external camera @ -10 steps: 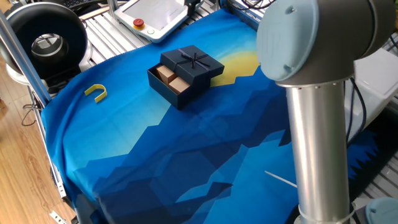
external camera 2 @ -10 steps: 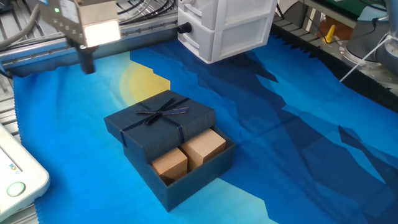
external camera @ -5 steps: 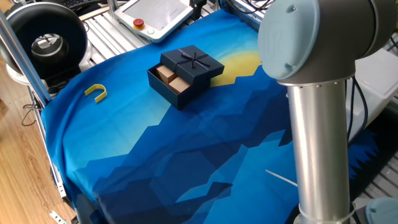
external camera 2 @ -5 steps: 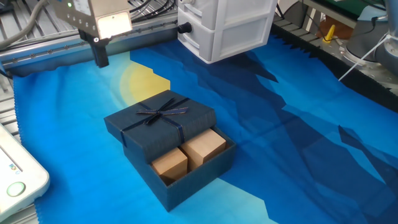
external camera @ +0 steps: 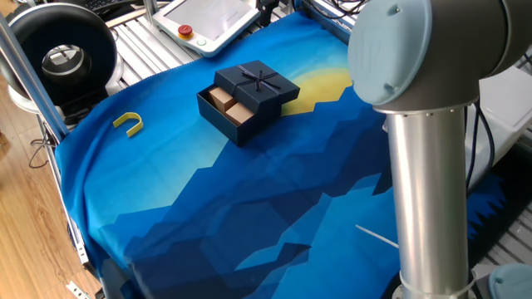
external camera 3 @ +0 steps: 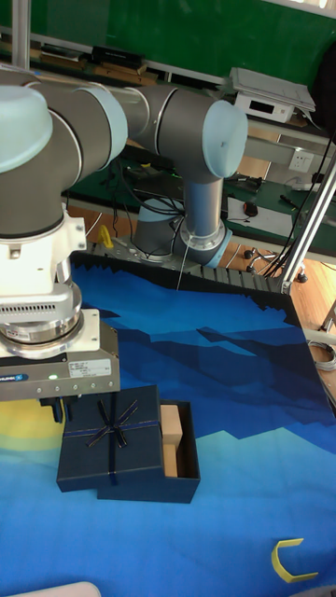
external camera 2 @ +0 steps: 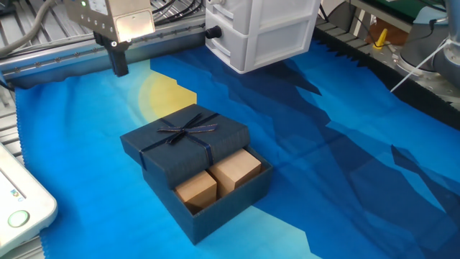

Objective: Slide the outer casing onto the gift box

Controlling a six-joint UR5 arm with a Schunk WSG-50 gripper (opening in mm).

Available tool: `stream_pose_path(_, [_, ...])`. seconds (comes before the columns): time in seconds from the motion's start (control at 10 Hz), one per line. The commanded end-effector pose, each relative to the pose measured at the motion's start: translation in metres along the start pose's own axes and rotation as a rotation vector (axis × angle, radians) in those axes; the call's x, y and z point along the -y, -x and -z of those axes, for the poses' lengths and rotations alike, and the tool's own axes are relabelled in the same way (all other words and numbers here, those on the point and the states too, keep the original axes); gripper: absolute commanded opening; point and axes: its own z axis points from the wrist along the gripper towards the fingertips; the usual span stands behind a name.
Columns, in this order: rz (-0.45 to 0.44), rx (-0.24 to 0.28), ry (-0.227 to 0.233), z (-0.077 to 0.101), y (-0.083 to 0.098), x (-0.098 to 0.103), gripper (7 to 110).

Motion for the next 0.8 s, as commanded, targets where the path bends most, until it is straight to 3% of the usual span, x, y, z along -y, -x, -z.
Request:
stream_pose_path(0.0, [0.062,0.024,-0.061,0.003,0.007,0.015,7])
stream_pose_path(0.1, [0.051,0.019,-0.039,0.003,0.005,0.01,7])
stream_pose_path(0.3, [0.023,0.014,0.098,0.004,0.003,-0.024,7])
stream_pose_path(0.5, [0.027,0.0,0.192,0.007,-0.001,-0.048,7])
stream_pose_path(0.6, [0.066,-0.029,0.213,0.008,-0.009,-0.053,7])
stream_pose_path(0.7, [0.113,-0.003,0.3,0.014,-0.005,-0.074,7])
